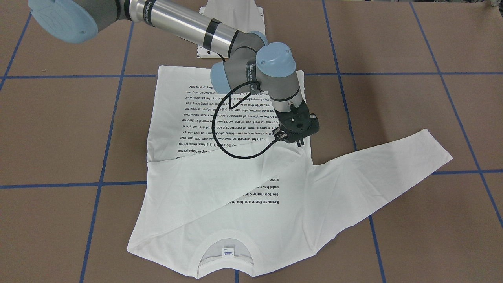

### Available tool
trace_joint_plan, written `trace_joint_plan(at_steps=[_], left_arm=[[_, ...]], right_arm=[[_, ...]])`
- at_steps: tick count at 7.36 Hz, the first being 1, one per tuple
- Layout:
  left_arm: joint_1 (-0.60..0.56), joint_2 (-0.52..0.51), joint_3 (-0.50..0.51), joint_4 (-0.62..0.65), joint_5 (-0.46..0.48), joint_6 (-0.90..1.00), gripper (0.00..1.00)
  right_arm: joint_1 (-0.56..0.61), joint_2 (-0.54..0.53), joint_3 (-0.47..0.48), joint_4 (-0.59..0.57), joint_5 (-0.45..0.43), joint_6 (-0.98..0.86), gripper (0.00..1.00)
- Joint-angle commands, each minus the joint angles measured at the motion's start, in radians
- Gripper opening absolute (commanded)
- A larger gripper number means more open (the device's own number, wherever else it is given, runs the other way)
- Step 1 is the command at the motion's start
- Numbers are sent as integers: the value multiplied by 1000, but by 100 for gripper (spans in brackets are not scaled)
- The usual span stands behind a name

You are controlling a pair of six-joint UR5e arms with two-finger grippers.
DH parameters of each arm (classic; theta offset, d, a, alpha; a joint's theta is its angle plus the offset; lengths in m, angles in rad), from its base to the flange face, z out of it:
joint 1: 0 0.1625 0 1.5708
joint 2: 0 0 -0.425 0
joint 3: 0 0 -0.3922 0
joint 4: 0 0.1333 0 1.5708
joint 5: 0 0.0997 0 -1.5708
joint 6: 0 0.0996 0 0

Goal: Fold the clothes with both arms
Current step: 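Carry the sleeve with the right gripper across the shirt body toward the left arm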

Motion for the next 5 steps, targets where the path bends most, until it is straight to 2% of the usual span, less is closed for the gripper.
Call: trace_joint_plan(at_steps=[1, 3, 4, 5], left_arm=[[0, -1, -1, -1, 0, -2, 100], [0, -4, -2, -1, 2, -6, 100], [5, -7, -10, -18, 3, -111, 100], [29, -2, -7, -124, 10, -243, 100]], right_arm=[[-9, -1, 4, 1, -12, 9, 99], [-4, -5, 17, -7, -14, 27, 99], [12, -19, 67, -72, -7, 42, 99], [44, -60, 169, -220, 14, 27, 99]])
